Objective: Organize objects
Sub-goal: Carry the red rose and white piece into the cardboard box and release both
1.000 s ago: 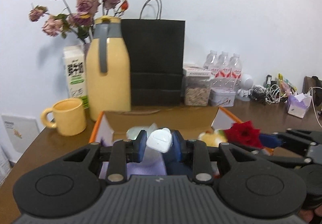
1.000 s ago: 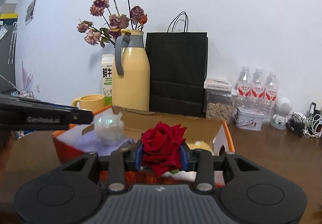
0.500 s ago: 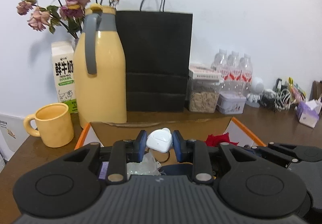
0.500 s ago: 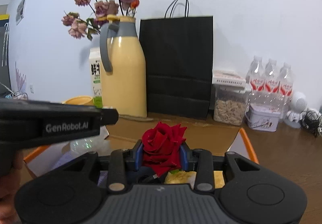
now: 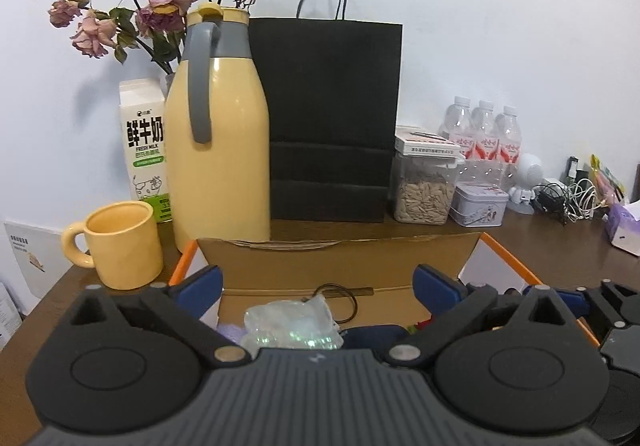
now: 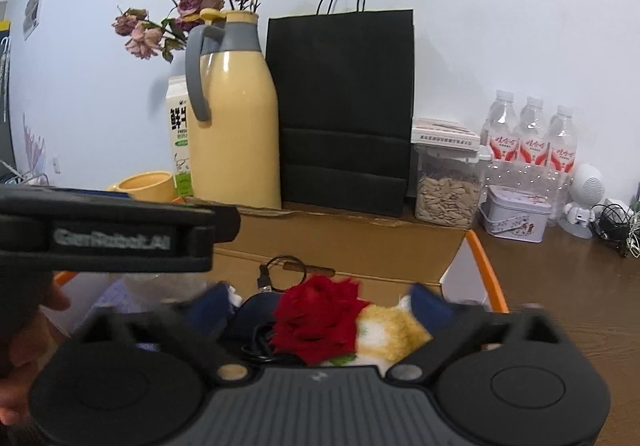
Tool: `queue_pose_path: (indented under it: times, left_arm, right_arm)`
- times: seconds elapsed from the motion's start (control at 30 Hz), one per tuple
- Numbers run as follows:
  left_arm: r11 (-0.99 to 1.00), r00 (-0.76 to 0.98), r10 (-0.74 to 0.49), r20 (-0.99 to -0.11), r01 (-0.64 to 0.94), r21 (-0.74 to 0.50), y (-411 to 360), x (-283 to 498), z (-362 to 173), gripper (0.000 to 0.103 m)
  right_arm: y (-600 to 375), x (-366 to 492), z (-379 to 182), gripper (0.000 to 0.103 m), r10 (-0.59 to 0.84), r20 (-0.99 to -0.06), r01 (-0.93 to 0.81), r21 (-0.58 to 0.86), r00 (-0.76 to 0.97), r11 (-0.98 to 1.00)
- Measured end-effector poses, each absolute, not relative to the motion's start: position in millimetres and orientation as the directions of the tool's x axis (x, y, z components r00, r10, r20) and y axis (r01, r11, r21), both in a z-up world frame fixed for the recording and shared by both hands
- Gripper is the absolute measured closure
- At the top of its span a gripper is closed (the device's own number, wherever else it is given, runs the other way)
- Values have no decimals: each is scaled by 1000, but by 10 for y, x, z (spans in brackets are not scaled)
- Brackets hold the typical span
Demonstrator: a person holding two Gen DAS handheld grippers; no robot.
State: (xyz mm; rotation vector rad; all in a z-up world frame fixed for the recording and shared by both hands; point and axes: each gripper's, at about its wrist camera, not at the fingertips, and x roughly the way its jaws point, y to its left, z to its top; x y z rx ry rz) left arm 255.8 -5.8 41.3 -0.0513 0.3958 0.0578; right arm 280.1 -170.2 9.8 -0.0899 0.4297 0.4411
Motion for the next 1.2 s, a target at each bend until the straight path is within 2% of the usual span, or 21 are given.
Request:
queue_pose_path:
  times: [0.37,0.63,1.2]
  left_arm:
    - [997,923,46,-383,-68,-45,-60,2529,454,0]
    - [996,941,59,-334,-78,-43,-100,2227,600,0]
    - [988,915,113,-387,-143,-51,12,1258,485,0]
  right_arm:
    - [-1722,2786,121,0,382,-420,-419,3,823,908]
    - [-1776,2586,288,0,377,-368,-414,-22,850,910]
    - [-2156,1706,194,0,362,-394,-407,-32,845,913]
